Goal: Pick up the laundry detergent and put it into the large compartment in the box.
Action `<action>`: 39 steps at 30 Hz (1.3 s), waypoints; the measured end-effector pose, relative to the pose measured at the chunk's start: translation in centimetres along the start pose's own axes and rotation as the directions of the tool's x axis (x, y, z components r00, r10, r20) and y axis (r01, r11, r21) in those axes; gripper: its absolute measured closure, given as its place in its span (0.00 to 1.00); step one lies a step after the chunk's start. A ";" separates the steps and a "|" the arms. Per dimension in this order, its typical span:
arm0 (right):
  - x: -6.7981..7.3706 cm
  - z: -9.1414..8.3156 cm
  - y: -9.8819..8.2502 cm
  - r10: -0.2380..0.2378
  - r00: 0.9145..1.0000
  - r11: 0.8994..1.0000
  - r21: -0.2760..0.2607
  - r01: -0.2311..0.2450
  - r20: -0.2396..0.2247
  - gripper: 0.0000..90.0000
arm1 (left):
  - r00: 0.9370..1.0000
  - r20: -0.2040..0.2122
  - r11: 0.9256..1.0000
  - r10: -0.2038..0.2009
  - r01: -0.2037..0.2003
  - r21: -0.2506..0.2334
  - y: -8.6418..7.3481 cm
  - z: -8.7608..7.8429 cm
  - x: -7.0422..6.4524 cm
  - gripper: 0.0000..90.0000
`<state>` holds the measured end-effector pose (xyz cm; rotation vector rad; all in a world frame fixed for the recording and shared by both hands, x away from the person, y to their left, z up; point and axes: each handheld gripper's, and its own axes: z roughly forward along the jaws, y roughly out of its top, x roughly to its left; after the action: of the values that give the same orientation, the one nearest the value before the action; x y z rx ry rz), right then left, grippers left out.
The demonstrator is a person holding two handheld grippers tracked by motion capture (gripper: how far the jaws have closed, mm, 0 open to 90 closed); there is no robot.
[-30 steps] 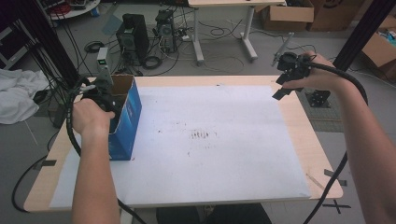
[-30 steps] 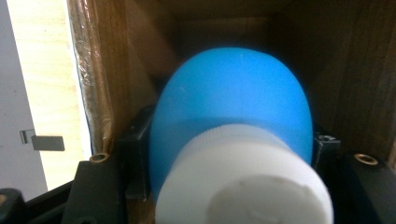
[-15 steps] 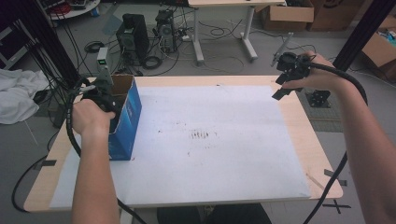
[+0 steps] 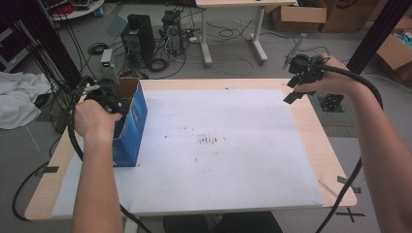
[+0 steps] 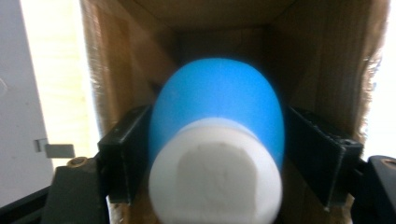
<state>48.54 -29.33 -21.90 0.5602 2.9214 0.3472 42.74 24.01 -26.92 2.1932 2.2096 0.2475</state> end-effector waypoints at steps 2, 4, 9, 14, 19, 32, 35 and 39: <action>-0.1 0.0 0.0 -0.005 1.000 1.000 -0.002 0.005 0.001 0.31 | 1.000 0.000 1.000 -0.001 0.001 -0.017 -0.1 -0.5 0.1 0.26; -0.1 0.0 -0.1 0.000 1.000 1.000 -0.004 0.000 0.001 0.31 | 1.000 -0.007 0.999 0.000 0.000 -0.034 -0.1 -1.1 0.3 0.25; 0.0 0.1 -0.2 0.001 1.000 1.000 -0.003 -0.001 0.000 0.31 | 1.000 -0.017 0.998 0.023 -0.024 -0.056 -0.3 -2.7 0.2 0.23; 0.1 0.1 -0.2 0.001 1.000 1.000 -0.007 -0.001 -0.001 0.31 | 0.997 -0.025 0.994 0.072 -0.074 -0.086 -0.4 -4.6 -0.5 0.21; 0.2 0.0 0.0 0.003 1.000 1.000 -0.006 -0.003 -0.005 0.31 | 0.989 -0.026 0.983 0.148 -0.150 -0.110 -0.4 -6.1 -2.5 0.20; 0.6 -0.3 0.9 -0.016 1.000 1.000 0.000 0.016 -0.001 0.31 | 0.921 0.025 0.906 0.390 -0.379 -0.189 -0.9 -7.8 -10.1 0.17; 0.7 -0.5 1.0 -0.016 1.000 1.000 0.001 0.016 0.000 0.31 | 0.900 0.048 0.887 0.433 -0.415 -0.203 -1.2 -7.9 -11.7 0.17; 0.9 -0.4 1.2 -0.017 1.000 1.000 0.006 0.017 0.000 0.31 | 0.863 0.081 0.853 0.499 -0.472 -0.224 -1.7 -7.5 -13.9 0.17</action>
<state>48.08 -28.02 -21.27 0.5366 2.9259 0.3360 40.31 9.45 -21.07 2.5253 1.4523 0.2960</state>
